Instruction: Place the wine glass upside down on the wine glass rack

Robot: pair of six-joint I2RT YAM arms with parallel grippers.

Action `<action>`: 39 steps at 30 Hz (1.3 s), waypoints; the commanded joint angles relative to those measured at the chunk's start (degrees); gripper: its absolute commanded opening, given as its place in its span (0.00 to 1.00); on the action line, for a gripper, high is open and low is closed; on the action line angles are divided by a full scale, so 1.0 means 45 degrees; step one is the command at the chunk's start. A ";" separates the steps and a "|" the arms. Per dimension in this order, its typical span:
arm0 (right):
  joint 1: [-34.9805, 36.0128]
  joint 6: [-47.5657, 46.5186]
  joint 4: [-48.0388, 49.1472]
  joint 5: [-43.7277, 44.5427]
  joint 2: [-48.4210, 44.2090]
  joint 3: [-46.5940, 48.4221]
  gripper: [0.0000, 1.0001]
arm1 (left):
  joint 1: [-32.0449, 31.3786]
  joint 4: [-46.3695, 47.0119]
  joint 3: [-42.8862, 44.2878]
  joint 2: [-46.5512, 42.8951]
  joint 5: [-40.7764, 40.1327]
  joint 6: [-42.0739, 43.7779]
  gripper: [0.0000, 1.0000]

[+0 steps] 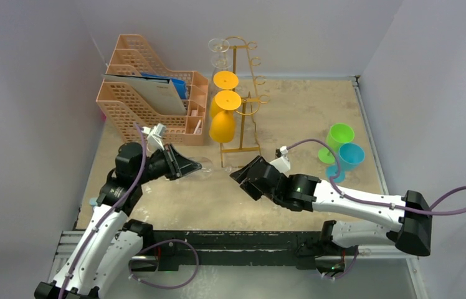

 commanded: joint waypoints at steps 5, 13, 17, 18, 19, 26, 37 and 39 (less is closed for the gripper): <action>-0.0024 0.2829 0.1328 0.1344 0.0300 -0.0313 0.59 | -0.0068 0.5109 -0.1525 0.0411 0.0630 -0.2487 0.00; -0.0142 0.4434 0.1536 0.1393 0.1262 -0.0033 0.52 | -0.0108 0.7027 -0.2470 0.0372 0.0642 -0.3498 0.00; -0.0498 0.4965 0.1867 0.1094 0.1578 -0.0117 0.50 | -0.0128 0.7600 -0.2795 0.0233 0.0748 -0.3791 0.00; -0.0577 0.4965 0.2081 0.1055 0.1655 -0.0119 0.50 | -0.0128 0.7610 -0.2873 0.0178 0.0734 -0.3813 0.00; -0.0648 0.4885 0.2276 0.1021 0.1704 -0.0102 0.50 | -0.0128 0.7621 -0.2958 0.0072 0.0744 -0.3850 0.00; -0.0841 0.3581 0.4377 0.1175 0.1661 -0.0489 0.50 | -0.0128 0.7649 -0.3117 -0.0244 0.0860 -0.3941 0.00; -0.0915 0.4022 0.3808 0.1273 0.2410 0.0042 0.38 | -0.0124 0.8607 -0.3392 -0.0057 0.1270 -0.4362 0.00; -0.0915 0.4186 0.4116 0.1249 0.2514 -0.0097 0.35 | -0.0140 0.8816 -0.3477 -0.0041 0.1321 -0.4436 0.00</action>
